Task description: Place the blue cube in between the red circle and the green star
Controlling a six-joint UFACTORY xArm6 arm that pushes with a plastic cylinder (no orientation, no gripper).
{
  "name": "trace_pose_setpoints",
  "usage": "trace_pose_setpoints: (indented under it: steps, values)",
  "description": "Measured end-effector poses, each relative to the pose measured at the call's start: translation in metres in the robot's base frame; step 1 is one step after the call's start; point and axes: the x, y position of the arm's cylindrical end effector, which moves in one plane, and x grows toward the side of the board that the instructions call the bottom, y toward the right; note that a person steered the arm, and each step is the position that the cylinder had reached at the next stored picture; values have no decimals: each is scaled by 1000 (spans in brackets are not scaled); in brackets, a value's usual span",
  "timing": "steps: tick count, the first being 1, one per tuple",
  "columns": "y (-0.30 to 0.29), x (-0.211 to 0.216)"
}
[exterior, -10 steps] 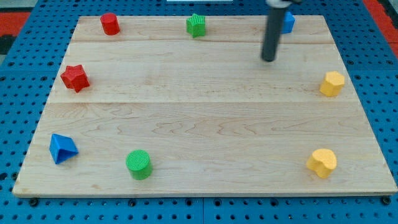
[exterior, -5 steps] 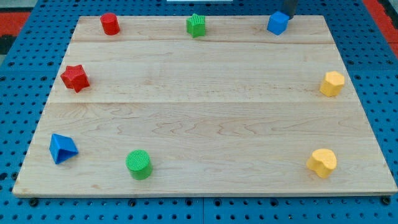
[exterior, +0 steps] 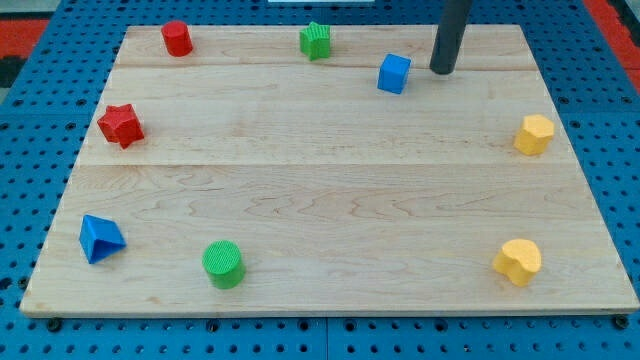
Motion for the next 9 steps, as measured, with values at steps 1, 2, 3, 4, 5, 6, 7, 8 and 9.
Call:
trace_pose_setpoints:
  steps: [1,2,3,4,5,6,7,8,9]
  values:
    - [-92,6]
    - [-187,2]
    - [-171,26]
    - [-84,25]
    - [-99,-16]
    - [-169,-27]
    - [-232,-26]
    - [-225,5]
    - [-283,10]
